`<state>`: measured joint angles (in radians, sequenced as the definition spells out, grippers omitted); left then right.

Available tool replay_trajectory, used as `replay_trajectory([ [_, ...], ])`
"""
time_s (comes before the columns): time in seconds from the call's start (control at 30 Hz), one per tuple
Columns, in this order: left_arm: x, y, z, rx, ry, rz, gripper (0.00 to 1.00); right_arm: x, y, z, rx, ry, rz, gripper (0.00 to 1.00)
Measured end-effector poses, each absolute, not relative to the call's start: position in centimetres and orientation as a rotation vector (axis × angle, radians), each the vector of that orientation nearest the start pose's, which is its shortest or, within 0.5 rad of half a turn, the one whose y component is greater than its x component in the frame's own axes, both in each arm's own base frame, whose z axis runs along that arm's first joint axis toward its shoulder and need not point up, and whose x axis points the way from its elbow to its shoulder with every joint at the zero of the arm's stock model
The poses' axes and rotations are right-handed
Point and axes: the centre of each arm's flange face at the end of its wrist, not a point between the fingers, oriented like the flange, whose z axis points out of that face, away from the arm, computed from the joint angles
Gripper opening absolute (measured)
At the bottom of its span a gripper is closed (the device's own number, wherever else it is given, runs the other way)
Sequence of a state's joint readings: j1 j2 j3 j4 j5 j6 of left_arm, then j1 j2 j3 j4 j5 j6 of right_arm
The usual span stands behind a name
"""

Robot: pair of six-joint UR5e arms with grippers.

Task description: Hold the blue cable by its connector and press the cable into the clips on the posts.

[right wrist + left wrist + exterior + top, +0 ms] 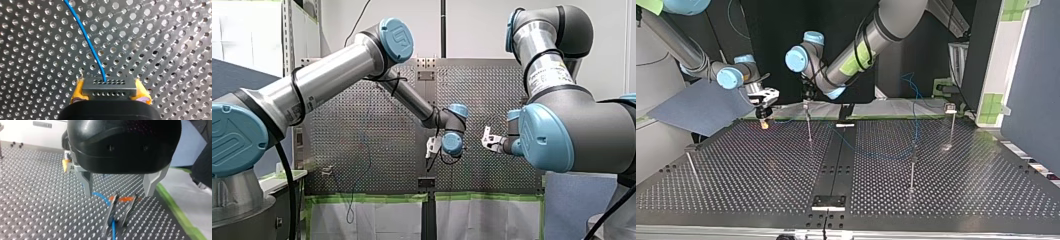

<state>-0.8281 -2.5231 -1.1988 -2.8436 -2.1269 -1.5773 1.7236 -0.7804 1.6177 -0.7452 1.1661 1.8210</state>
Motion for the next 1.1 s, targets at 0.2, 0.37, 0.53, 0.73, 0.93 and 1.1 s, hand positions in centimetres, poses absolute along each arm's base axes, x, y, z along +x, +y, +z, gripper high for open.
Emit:
replay_trajectory([
  [0.2,42.3,-59.3,7.1,0.354,1.782,-0.087,1.0,26.9,-61.2,6.2,-2.193,1.664,-2.35,0.0],
  [0.37,42.4,-59.3,7.2,0.332,1.78,-0.102,1.0,26.9,-61.1,6.1,-2.193,1.666,-2.345,0.0],
  [0.53,43.1,-59.4,7.4,0.281,1.754,-0.139,1.0,26.9,-61.1,6.1,-2.193,1.667,-2.345,0.0],
  [0.73,44.1,-59.2,7.5,0.244,1.732,-0.165,1.0,26.9,-61.1,6.1,-2.194,1.658,-2.344,0.0],
  [0.93,44.3,-58.8,5.9,0.254,1.749,-0.146,1.0,27.0,-61.1,6.1,-2.194,1.652,-2.344,0.0],
  [1.1,44.8,-58.6,4.8,0.248,1.748,-0.154,1.0,27.0,-61.1,6.2,-2.193,1.652,-2.344,0.0],
])
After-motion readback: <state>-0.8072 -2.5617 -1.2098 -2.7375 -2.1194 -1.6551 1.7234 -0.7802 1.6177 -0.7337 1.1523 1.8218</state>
